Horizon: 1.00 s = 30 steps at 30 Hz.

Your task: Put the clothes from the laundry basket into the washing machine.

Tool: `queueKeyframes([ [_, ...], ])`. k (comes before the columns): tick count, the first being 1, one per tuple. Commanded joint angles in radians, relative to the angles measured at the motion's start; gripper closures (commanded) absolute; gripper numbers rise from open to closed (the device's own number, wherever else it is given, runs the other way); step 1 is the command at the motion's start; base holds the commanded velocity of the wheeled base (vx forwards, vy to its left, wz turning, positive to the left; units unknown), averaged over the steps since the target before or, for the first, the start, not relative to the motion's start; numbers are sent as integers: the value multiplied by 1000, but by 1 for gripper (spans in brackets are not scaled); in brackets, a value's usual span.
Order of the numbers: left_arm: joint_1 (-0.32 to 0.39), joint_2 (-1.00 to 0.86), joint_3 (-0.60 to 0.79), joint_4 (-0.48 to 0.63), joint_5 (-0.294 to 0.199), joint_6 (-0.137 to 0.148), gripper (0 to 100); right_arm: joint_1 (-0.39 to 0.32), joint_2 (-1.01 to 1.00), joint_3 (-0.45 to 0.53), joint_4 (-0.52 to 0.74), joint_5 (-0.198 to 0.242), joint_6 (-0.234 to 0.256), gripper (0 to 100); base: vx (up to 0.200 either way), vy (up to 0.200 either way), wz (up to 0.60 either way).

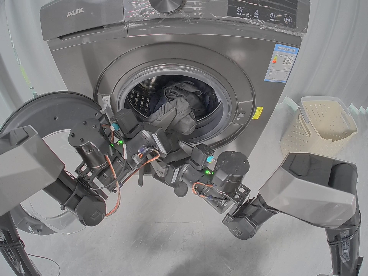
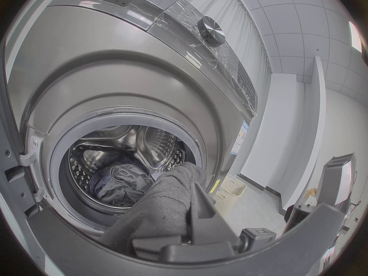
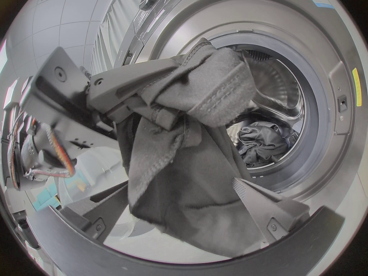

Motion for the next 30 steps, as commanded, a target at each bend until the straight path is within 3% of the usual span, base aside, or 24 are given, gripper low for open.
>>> queueKeyframes([
  [1,1,-2,-1,0,0,-1,100,-5,38,-44,-2,-3,3,0,0,0,0],
  [2,1,-1,-1,0,0,-1,100,-11,41,-42,-5,-3,3,100,0,0,0],
  [9,9,7,-2,0,0,-1,100,-19,1,8,-22,-4,6,100,0,0,0],
  [24,12,-1,2,0,-2,-4,100,-34,-221,292,-19,-12,12,100,0,0,0],
  [30,13,-2,7,0,-3,-7,100,-62,-232,324,-20,-12,12,100,0,0,0],
])
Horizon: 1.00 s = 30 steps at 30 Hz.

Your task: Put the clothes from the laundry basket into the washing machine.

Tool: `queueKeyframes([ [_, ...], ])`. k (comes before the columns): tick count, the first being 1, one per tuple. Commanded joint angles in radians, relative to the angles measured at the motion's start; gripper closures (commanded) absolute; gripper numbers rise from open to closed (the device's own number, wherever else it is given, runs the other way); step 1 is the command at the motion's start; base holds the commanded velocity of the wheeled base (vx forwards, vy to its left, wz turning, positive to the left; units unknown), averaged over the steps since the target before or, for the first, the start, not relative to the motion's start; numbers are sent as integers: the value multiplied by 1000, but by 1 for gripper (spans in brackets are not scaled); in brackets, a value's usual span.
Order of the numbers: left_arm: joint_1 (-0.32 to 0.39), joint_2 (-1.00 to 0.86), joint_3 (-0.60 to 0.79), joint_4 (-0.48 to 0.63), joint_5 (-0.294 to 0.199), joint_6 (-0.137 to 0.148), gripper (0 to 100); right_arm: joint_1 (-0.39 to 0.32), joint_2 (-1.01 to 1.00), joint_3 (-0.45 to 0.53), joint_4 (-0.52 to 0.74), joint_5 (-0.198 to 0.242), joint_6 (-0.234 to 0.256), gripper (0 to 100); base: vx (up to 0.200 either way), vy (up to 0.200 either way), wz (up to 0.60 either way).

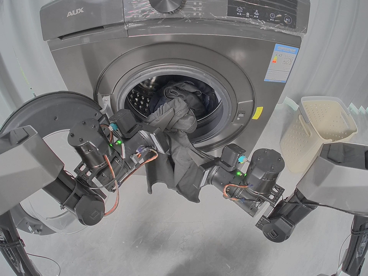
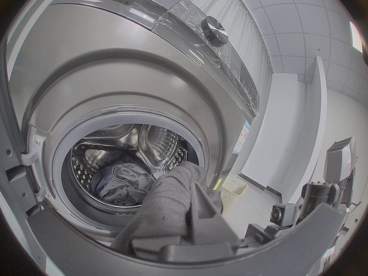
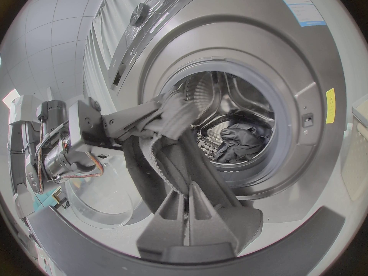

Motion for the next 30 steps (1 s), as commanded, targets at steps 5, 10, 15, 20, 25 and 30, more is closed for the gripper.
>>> queueKeyframes([
  [5,1,-5,22,-1,5,-32,0,-51,-81,18,-1,0,0,100,0,0,0],
  [10,8,-3,89,-1,15,-43,0,-74,-173,17,14,0,-1,100,0,0,0],
  [15,18,9,144,-1,13,-43,0,-82,-216,18,12,2,-3,100,0,0,0],
  [20,18,52,181,-1,13,-40,0,-79,-236,18,12,3,-3,100,0,0,0],
  [25,22,124,190,-3,9,-30,0,-73,-260,35,11,9,-4,100,0,0,0],
  [30,35,195,184,-3,5,-27,0,-67,-294,52,12,11,-6,100,0,0,0],
])
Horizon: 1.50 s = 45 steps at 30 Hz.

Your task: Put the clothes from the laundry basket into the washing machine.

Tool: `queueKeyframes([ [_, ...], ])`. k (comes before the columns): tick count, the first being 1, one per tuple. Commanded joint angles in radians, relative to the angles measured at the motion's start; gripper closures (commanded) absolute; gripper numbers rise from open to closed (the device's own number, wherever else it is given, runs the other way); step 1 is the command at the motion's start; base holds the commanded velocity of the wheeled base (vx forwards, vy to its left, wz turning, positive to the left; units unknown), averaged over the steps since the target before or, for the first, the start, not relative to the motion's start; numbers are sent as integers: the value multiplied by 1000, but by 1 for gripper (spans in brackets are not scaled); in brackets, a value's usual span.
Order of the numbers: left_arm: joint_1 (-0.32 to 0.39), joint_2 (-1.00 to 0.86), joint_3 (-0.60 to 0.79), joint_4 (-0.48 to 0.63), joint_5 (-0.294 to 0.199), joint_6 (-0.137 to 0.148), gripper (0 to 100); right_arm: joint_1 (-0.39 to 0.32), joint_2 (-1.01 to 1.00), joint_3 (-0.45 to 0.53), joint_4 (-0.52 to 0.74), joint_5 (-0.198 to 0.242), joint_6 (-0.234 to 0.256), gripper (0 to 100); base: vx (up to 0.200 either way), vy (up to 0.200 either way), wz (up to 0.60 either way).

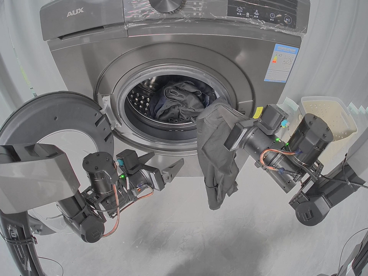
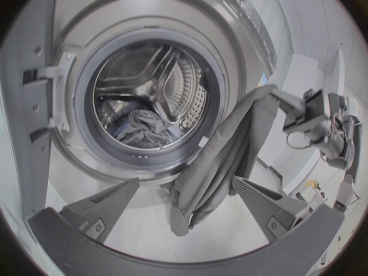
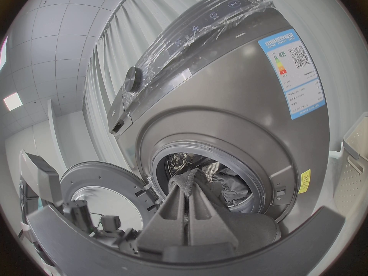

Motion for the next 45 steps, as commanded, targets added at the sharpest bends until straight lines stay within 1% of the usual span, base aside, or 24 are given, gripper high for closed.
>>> queueKeyframes([
  [1,14,98,-8,0,-2,5,0,6,-47,17,2,2,-2,100,0,0,0],
  [4,26,138,-27,-3,-3,11,0,7,-64,43,-1,5,-2,100,0,0,0],
  [9,31,184,-62,-3,-2,9,0,30,-75,72,-12,7,-2,100,0,0,0],
  [15,37,248,-128,-2,3,8,0,53,-88,73,-9,7,-2,100,0,0,0],
  [22,55,359,-275,-2,7,3,0,84,-88,72,-6,7,-3,100,0,0,0],
  [23,55,359,-275,-2,7,3,0,84,-88,72,-6,7,-3,100,0,0,0],
  [24,57,374,-306,-2,9,2,0,99,-88,72,-6,7,-3,100,0,0,0],
  [30,66,391,-349,-2,4,5,0,110,-85,72,-4,7,-3,100,0,0,0],
  [41,25,408,-367,-2,-9,5,0,110,-73,66,-4,7,-2,100,0,0,0],
  [42,12,408,-378,-2,-9,5,0,110,-70,66,-7,7,-2,100,0,0,0],
  [45,9,417,-404,0,-8,3,0,110,-69,67,-9,7,-2,100,0,0,0],
])
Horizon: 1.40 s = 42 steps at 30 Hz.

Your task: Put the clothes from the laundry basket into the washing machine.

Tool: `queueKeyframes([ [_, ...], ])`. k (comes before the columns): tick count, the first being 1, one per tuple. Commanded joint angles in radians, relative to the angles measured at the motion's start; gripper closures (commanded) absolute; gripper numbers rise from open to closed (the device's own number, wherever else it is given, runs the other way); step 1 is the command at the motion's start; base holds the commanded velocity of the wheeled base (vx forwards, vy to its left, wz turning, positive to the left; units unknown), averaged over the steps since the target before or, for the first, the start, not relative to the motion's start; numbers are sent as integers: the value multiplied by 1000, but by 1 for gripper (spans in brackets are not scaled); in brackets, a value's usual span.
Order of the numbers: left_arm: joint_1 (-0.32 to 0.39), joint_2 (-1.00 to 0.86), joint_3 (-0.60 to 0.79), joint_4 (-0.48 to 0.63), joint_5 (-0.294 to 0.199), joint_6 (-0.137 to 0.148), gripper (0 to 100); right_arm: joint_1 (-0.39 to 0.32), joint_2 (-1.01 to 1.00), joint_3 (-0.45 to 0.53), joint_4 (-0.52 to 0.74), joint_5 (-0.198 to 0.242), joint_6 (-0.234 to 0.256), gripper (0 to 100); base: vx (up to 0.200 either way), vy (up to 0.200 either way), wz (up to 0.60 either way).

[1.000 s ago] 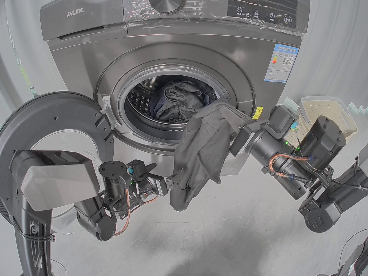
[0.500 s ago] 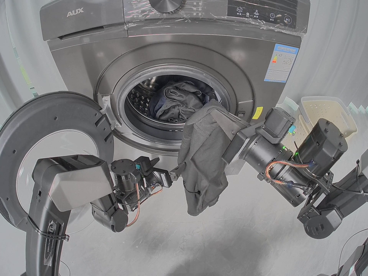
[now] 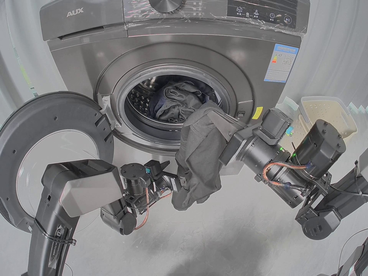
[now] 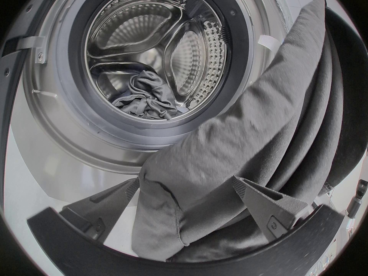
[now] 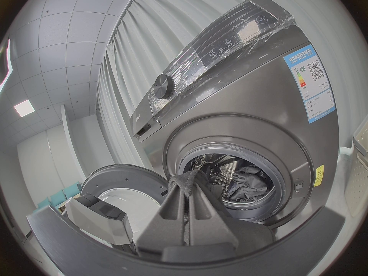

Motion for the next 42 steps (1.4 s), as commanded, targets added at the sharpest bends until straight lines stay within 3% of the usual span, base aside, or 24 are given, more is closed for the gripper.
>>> queueKeyframes([
  [1,-7,16,-31,1,1,-1,0,0,9,3,-3,0,0,100,0,0,0],
  [8,2,67,-106,6,7,-3,0,0,8,7,-3,0,0,100,0,0,0],
  [9,4,73,-117,7,10,-3,100,0,8,7,-3,0,0,100,0,0,0],
  [19,31,63,-169,-4,45,10,100,-20,-4,38,1,0,0,100,0,0,0],
  [26,103,-107,32,-8,45,45,100,-77,-8,156,-11,-5,16,100,0,0,0],
  [32,117,-297,189,-11,44,45,100,-124,-1,227,-55,2,31,100,0,0,0],
  [35,119,-357,221,-10,40,42,100,-126,-4,228,-57,2,31,100,0,0,0],
  [42,111,-461,225,-10,40,91,100,-147,-6,219,-58,-2,32,100,0,0,0],
])
